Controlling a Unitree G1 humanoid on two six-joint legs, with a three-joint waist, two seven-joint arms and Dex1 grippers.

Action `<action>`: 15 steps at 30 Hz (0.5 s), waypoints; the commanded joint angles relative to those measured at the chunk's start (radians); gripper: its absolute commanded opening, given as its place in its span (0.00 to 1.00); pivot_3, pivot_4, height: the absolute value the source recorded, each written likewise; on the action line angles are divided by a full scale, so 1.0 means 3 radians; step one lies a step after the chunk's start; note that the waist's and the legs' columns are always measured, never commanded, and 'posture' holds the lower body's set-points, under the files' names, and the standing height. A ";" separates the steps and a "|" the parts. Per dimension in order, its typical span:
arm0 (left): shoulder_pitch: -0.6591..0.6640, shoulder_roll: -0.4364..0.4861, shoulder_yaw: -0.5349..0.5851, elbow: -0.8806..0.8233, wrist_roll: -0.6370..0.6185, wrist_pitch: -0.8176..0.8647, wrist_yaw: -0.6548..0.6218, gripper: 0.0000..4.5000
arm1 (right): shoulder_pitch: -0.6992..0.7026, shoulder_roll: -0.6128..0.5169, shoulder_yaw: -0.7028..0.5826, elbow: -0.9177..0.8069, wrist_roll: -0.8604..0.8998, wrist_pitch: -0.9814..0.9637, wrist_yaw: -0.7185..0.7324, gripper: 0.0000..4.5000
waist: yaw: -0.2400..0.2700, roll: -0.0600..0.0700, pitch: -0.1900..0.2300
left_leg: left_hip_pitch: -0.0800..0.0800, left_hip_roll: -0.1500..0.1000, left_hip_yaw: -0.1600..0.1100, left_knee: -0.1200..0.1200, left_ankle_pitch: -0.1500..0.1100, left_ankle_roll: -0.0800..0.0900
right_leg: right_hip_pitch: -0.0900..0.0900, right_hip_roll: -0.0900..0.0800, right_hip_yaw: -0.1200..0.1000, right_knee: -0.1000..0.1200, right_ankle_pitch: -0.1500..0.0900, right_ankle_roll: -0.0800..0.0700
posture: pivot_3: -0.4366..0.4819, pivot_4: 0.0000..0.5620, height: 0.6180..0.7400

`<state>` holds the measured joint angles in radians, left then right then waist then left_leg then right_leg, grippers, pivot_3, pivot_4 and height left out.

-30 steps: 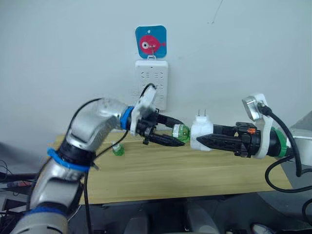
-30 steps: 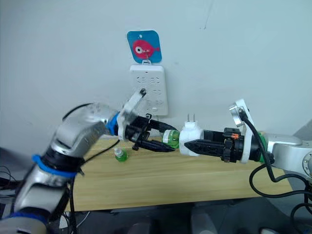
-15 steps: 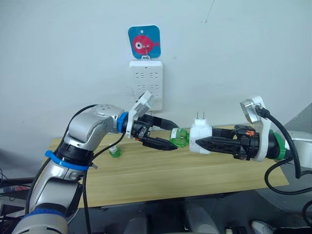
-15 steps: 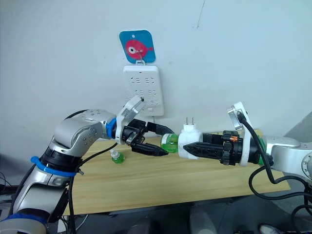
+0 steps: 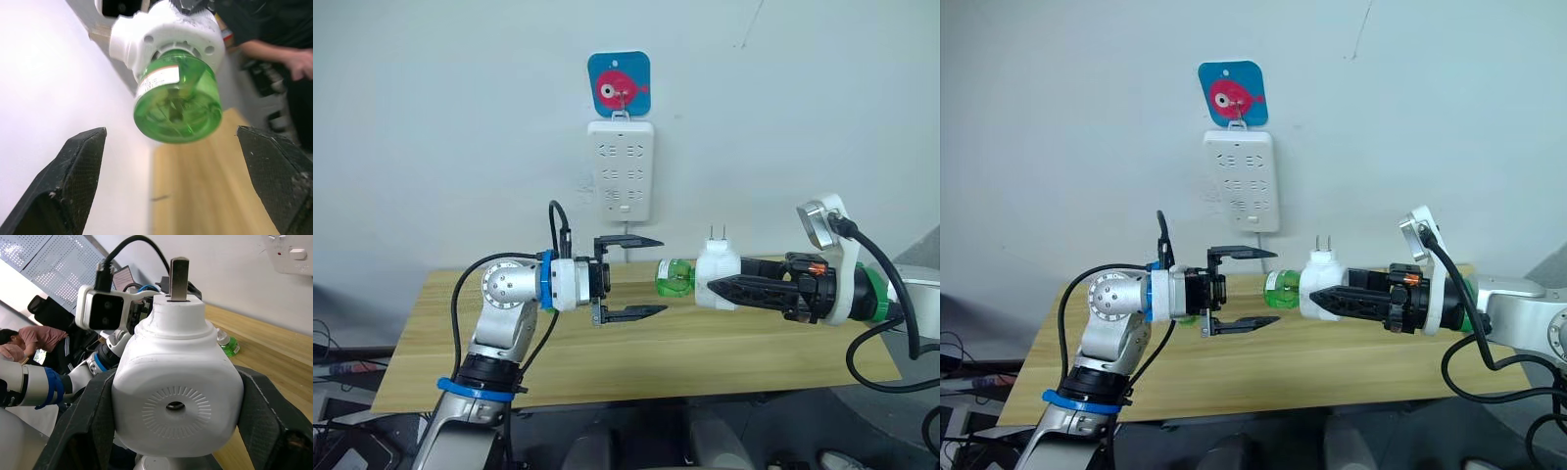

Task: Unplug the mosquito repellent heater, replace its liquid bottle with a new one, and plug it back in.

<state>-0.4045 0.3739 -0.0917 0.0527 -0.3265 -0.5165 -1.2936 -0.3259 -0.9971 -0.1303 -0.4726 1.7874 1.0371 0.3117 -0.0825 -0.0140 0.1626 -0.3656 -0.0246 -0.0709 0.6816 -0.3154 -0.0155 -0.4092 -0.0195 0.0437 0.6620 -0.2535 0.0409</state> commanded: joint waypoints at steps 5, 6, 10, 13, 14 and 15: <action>-0.0121 -0.0147 -0.0120 0.0088 0.0098 -0.0615 0.0227 1.00 | -0.0064 -0.0025 -0.0074 -0.0036 0.0054 -0.0033 0.0020 0.66 | -0.0004 0.0000 0.0000 | 0.0000 0.0000 -0.0002 0.0000 0.0000 0.0000 | 0.0000 0.0001 -0.0002 0.0002 0.0001 0.0001 | 0.27 0.24 0.92; -0.0115 -0.0149 -0.0150 0.0100 0.0117 -0.0656 0.0239 1.00 | -0.0067 -0.0027 -0.0075 -0.0033 0.0054 -0.0032 0.0022 0.66 | -0.0005 0.0000 0.0000 | 0.0001 0.0000 -0.0002 0.0000 0.0000 0.0000 | 0.0000 0.0001 -0.0002 0.0003 0.0001 0.0001 | 0.28 0.23 0.92; -0.0125 -0.0152 -0.0246 0.0111 0.0130 -0.0698 0.0310 0.91 | -0.0079 -0.0024 -0.0065 -0.0030 0.0054 -0.0029 0.0021 0.66 | -0.0005 0.0000 0.0000 | 0.0001 0.0000 -0.0001 0.0000 0.0000 0.0000 | 0.0000 0.0001 -0.0002 0.0003 0.0001 0.0001 | 0.28 0.23 0.92; -0.0120 -0.0085 -0.0305 0.0073 0.0086 -0.0616 0.0290 0.74 | -0.0087 -0.0025 -0.0060 -0.0028 0.0051 -0.0025 0.0023 0.66 | -0.0007 0.0000 0.0000 | 0.0001 0.0000 -0.0001 0.0000 0.0000 0.0001 | 0.0000 0.0002 -0.0002 0.0004 0.0000 0.0001 | 0.28 0.24 0.92; -0.0122 -0.0052 -0.0303 0.0080 0.0081 -0.0598 0.0289 0.67 | -0.0089 -0.0024 -0.0059 -0.0028 0.0051 -0.0025 0.0021 0.66 | -0.0007 0.0000 0.0000 | 0.0001 0.0000 -0.0002 0.0000 0.0000 0.0001 | 0.0000 0.0002 -0.0003 0.0004 0.0001 0.0001 | 0.28 0.24 0.92; -0.0128 -0.0026 -0.0299 0.0090 0.0074 -0.0587 0.0291 0.60 | -0.0091 -0.0024 -0.0058 -0.0028 0.0049 -0.0024 0.0020 0.66 | -0.0008 0.0000 0.0000 | 0.0001 0.0000 -0.0002 0.0000 0.0000 0.0001 | 0.0000 0.0003 -0.0003 0.0004 0.0001 0.0001 | 0.28 0.24 0.92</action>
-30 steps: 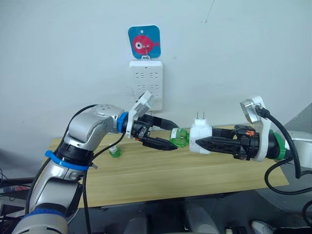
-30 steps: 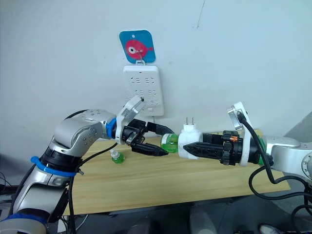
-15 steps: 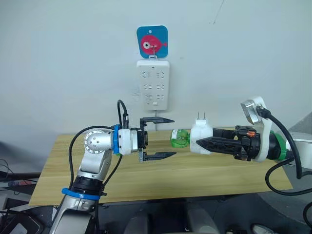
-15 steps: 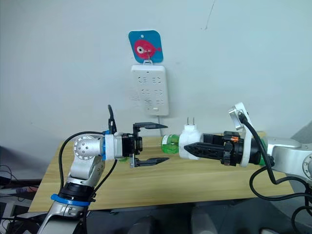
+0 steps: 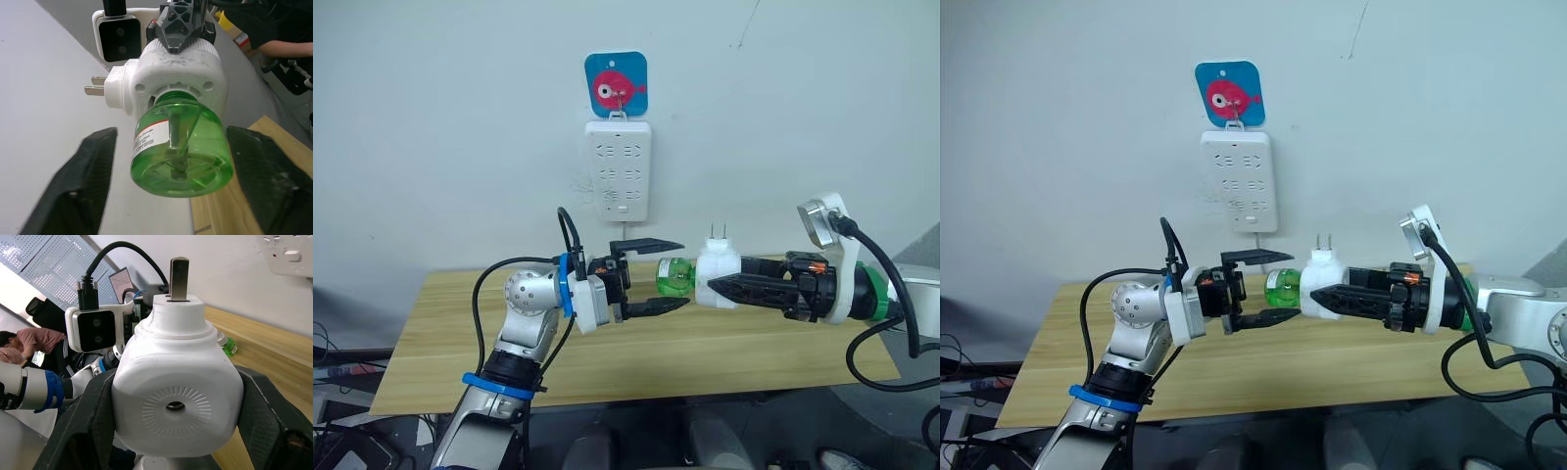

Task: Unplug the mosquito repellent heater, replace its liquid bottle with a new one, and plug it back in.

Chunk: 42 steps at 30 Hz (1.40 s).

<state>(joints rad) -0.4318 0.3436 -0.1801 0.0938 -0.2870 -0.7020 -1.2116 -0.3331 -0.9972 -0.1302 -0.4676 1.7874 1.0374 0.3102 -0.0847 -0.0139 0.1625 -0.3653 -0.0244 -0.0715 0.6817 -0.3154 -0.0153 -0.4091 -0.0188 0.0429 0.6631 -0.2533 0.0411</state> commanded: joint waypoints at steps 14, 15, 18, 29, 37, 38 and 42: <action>-0.1269 0.1354 -0.0342 -0.0655 -0.1895 0.5527 -0.0306 0.50 | -0.0035 -0.0045 -0.0069 -0.0180 -0.0191 0.0012 0.0210 0.66 | -0.0047 -0.0001 0.0001 | -0.0001 0.0002 -0.0007 0.0000 0.0000 0.0001 | 0.0001 0.0027 -0.0013 0.0001 -0.0003 0.0004 | 0.29 0.25 0.92; -0.1327 0.1371 -0.0337 -0.0608 -0.1949 0.5682 -0.0359 0.50 | -0.0040 -0.0044 -0.0066 -0.0194 -0.0212 0.0012 0.0229 0.66 | -0.0058 0.0000 0.0001 | 0.0000 0.0002 -0.0005 -0.0002 -0.0001 0.0001 | 0.0000 0.0028 -0.0012 0.0000 -0.0004 0.0006 | 0.29 0.25 0.92; -0.1319 0.1435 -0.0365 -0.0585 -0.1839 0.5672 -0.0541 0.50 | -0.0027 -0.0053 -0.0071 -0.0227 -0.0251 0.0010 0.0260 0.66 | -0.0086 0.0000 0.0002 | 0.0001 0.0002 -0.0004 -0.0004 -0.0001 0.0002 | 0.0000 0.0028 -0.0012 0.0000 -0.0004 0.0005 | 0.27 0.25 0.92; -0.0578 0.1374 -0.0079 -0.0499 -0.0929 0.4291 -0.0322 0.50 | 0.0518 -0.0295 0.0029 0.0116 -0.1716 0.0022 0.0083 0.66 | -0.0048 -0.0004 0.0004 | 0.0001 0.0000 0.0001 -0.0003 0.0000 0.0000 | -0.0003 0.0002 0.0003 -0.0002 -0.0004 0.0003 | 0.28 0.29 0.92; 0.0094 0.1140 -0.0059 -0.0997 -0.0608 0.3685 0.0001 0.50 | 0.0364 -0.0064 0.0719 0.0830 -0.3390 -0.0233 0.0049 0.66 | -0.0013 -0.0005 0.0064 | 0.0000 0.0001 0.0003 -0.0005 -0.0001 0.0000 | -0.0007 -0.0001 0.0006 0.0000 -0.0003 0.0002 | 0.32 0.37 0.92; 0.0171 0.1091 -0.0050 -0.1056 -0.0592 0.3665 0.0089 0.50 | 0.0247 0.0019 0.0828 0.0990 -0.3538 -0.0083 -0.0037 0.66 | -0.0013 -0.0003 0.0082 | 0.0001 0.0001 0.0003 -0.0005 -0.0001 0.0000 | -0.0006 -0.0001 0.0005 0.0001 -0.0003 0.0002 | 0.32 0.39 0.92; 0.0361 0.0931 -0.0025 -0.1214 -0.0490 0.3518 0.0325 0.50 | -0.0075 0.0324 0.0979 0.1472 -0.3874 0.0290 -0.0126 0.66 | 0.0000 -0.0004 0.0135 | 0.0000 0.0001 0.0005 -0.0003 0.0000 0.0000 | -0.0006 -0.0002 0.0007 0.0000 0.0000 -0.0004 | 0.34 0.43 0.92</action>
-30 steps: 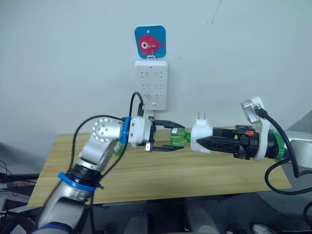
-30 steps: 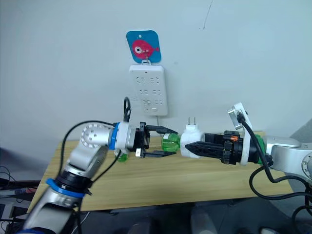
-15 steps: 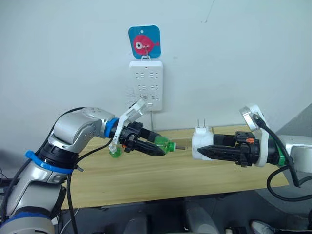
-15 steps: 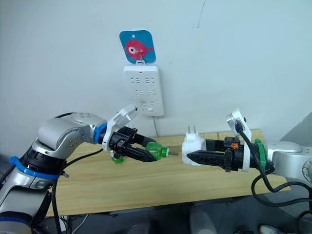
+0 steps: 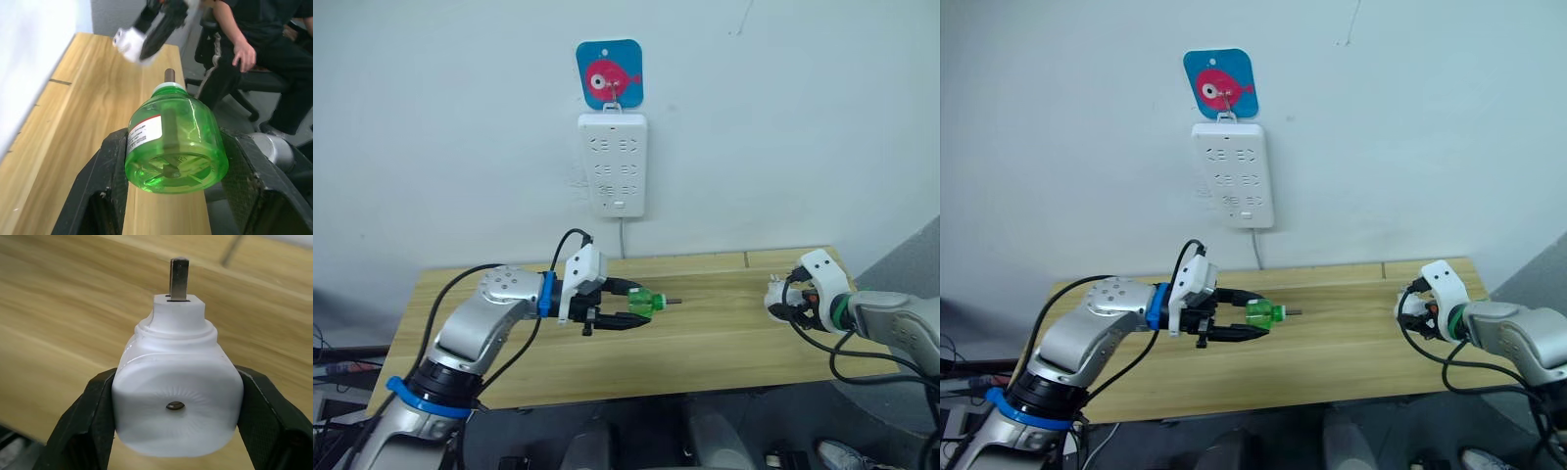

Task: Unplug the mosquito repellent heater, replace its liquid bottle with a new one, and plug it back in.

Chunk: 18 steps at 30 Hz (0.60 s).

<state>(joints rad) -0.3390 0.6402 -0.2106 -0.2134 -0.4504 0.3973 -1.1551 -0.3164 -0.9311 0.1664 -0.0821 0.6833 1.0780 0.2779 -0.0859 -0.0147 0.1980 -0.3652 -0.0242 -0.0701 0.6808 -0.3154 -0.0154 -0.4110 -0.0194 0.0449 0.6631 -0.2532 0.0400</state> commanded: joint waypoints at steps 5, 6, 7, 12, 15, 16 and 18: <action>0.0134 -0.0135 0.0028 -0.0257 0.0170 -0.0355 0.0194 0.50 | -0.0419 0.0411 -0.0072 0.0689 -0.0415 0.0342 0.0064 0.66 | 0.0009 0.0002 0.0083 | -0.0002 0.0000 -0.0003 0.0000 0.0000 0.0000 | 0.0000 0.0000 -0.0004 0.0001 0.0000 0.0000 | 0.35 0.47 0.92; 0.0147 -0.0128 0.0011 -0.0263 0.0189 -0.0377 0.0183 0.50 | -0.0461 0.0439 -0.0063 0.0771 -0.0477 0.0351 0.0075 0.66 | 0.0009 0.0003 0.0090 | -0.0003 0.0000 -0.0002 0.0000 0.0000 0.0001 | -0.0001 0.0000 -0.0003 0.0001 0.0001 0.0000 | 0.35 0.48 0.92; 0.0158 -0.0121 -0.0004 -0.0264 0.0213 -0.0417 0.0165 0.50 | -0.0500 0.0472 -0.0070 0.0864 -0.0525 0.0373 0.0091 0.66 | 0.0009 0.0005 0.0101 | -0.0004 0.0000 -0.0003 -0.0001 -0.0001 0.0001 | -0.0002 0.0000 -0.0005 0.0000 0.0000 0.0000 | 0.36 0.48 0.92; 0.0185 -0.0126 -0.0029 -0.0265 0.0269 -0.0474 0.0144 0.50 | -0.0627 0.0589 -0.0139 0.1173 -0.0739 0.0377 0.0142 0.74 | 0.0009 -0.0001 0.0144 | -0.0006 0.0000 -0.0004 -0.0003 -0.0001 0.0002 | -0.0003 -0.0002 -0.0007 0.0000 0.0001 0.0000 | 0.36 0.49 0.92; 0.0184 -0.0151 -0.0044 -0.0258 0.0279 -0.0483 0.0162 0.50 | -0.0654 0.0634 -0.0270 0.1168 -0.0792 0.0405 0.0147 0.95 | 0.0009 0.0001 0.0147 | -0.0007 0.0000 -0.0006 -0.0002 -0.0001 0.0002 | -0.0003 -0.0003 -0.0008 0.0000 0.0001 0.0000 | 0.36 0.49 0.92; 0.0185 -0.0160 -0.0044 -0.0254 0.0277 -0.0486 0.0169 0.50 | -0.0639 0.0614 -0.0336 0.1085 -0.0793 0.0446 0.0154 1.00 | 0.0009 0.0002 0.0149 | -0.0006 0.0000 -0.0006 -0.0002 -0.0001 0.0002 | -0.0003 -0.0003 -0.0008 0.0000 0.0001 0.0000 | 0.36 0.49 0.92; 0.0186 -0.0182 -0.0033 -0.0233 0.0268 -0.0489 0.0185 0.50 | -0.0558 0.0531 -0.0534 0.0806 -0.0737 0.0615 0.0174 1.00 | 0.0009 0.0007 0.0152 | -0.0007 -0.0001 -0.0005 -0.0002 -0.0001 0.0002 | -0.0003 -0.0003 -0.0007 0.0000 0.0001 0.0000 | 0.35 0.48 0.92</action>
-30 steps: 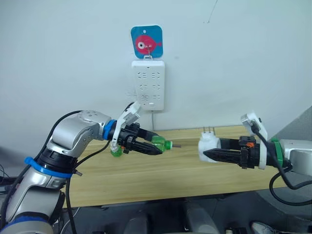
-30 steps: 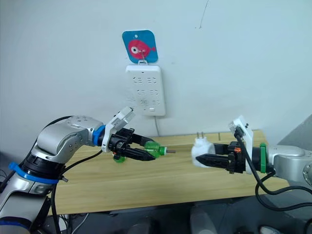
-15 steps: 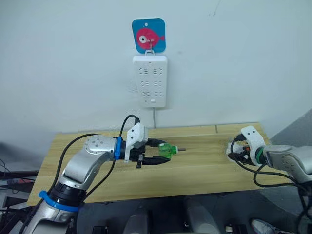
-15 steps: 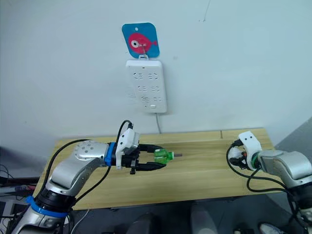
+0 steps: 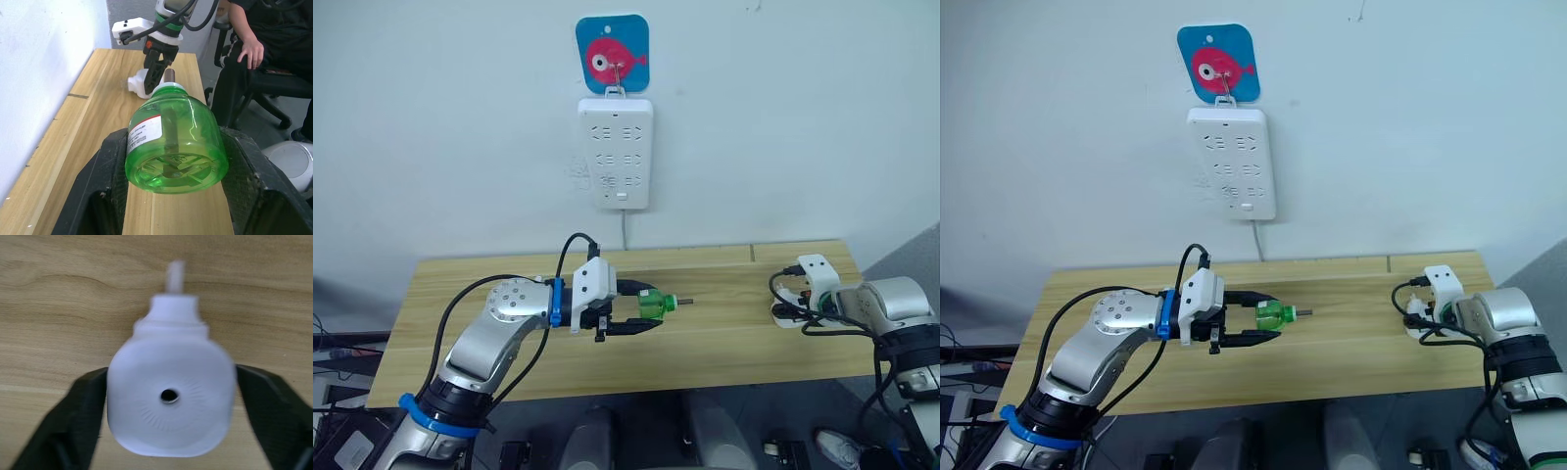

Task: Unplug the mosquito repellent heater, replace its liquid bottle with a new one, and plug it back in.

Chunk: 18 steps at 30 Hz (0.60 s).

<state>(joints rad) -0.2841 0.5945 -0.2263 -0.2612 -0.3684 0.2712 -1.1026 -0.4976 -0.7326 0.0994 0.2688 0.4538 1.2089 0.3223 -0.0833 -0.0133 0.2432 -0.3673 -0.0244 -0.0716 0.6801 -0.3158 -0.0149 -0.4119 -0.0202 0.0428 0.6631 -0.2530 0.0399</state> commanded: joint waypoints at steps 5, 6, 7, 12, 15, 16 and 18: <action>0.0003 -0.0188 0.0141 0.0110 -0.0090 -0.0072 0.0143 0.50 | 0.0562 -0.0374 -0.1107 -0.1762 0.0281 0.0584 0.0117 1.00 | 0.0017 0.0008 -0.0001 | -0.0017 0.0000 -0.0007 0.0001 0.0000 -0.0001 | -0.0013 -0.0001 -0.0007 0.0001 0.0000 0.0001 | 0.30 0.44 0.92; 0.0013 -0.0260 0.0172 0.0140 -0.0128 -0.0083 0.0192 0.50 | 0.0643 -0.0305 -0.1346 -0.2120 0.0449 0.0703 0.0172 1.00 | 0.0012 0.0007 -0.0002 | -0.0029 0.0000 -0.0008 0.0002 0.0001 -0.0001 | -0.0024 -0.0001 -0.0007 0.0002 0.0000 0.0001 | 0.29 0.43 0.92; 0.0026 -0.0352 0.0211 0.0159 -0.0160 -0.0086 0.0273 0.50 | 0.0693 -0.0158 -0.1600 -0.2466 0.0646 0.0857 0.0226 1.00 | 0.0003 0.0008 -0.0002 | -0.0040 0.0000 -0.0008 0.0006 0.0001 -0.0002 | -0.0033 0.0000 -0.0009 0.0004 0.0001 0.0001 | 0.27 0.42 0.92; 0.0073 -0.0745 0.0319 0.0149 -0.0144 -0.0180 0.0660 0.50 | 0.0811 0.0822 -0.2277 -0.3578 0.1295 0.1222 0.0221 1.00 | -0.0025 0.0005 -0.0006 | -0.0040 0.0004 -0.0008 0.0007 0.0001 -0.0003 | -0.0035 0.0001 -0.0010 0.0008 0.0001 0.0001 | 0.22 0.39 0.92; 0.0140 -0.0915 0.0302 0.0054 -0.0109 -0.0304 0.0790 0.50 | 0.0915 0.1594 -0.2401 -0.3977 0.1535 0.0862 -0.0002 1.00 | -0.0030 0.0006 -0.0011 | -0.0040 0.0002 -0.0006 0.0008 0.0003 -0.0005 | -0.0035 0.0001 -0.0007 0.0008 0.0003 0.0000 | 0.21 0.37 0.92; 0.0148 -0.0965 0.0295 0.0037 -0.0092 -0.0353 0.0833 0.50 | 0.0938 0.1831 -0.2436 -0.3993 0.1706 0.0833 -0.0074 1.00 | -0.0035 0.0007 -0.0017 | -0.0040 0.0001 -0.0006 0.0007 0.0003 -0.0005 | -0.0035 0.0001 -0.0006 0.0007 0.0004 0.0002 | 0.20 0.35 0.92; 0.0150 -0.1046 0.0296 0.0002 -0.0079 -0.0391 0.0925 0.50 | 0.0969 0.2299 -0.2476 -0.3915 0.2075 0.0787 -0.0387 1.00 | -0.0056 0.0009 -0.0019 | -0.0040 0.0001 -0.0006 0.0007 0.0003 -0.0006 | -0.0035 0.0000 -0.0006 0.0006 0.0005 0.0002 | 0.20 0.34 0.92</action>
<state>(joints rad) -0.2368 0.2917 -0.1438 -0.2069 -0.3906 0.1848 -0.8468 -0.2072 -0.0738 -0.6110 -0.8849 0.9834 1.4783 0.2688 -0.1003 -0.0106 0.2375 -0.3796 -0.0242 -0.0731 0.6824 -0.3147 -0.0167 -0.4229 -0.0203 0.0413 0.6650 -0.2514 0.0405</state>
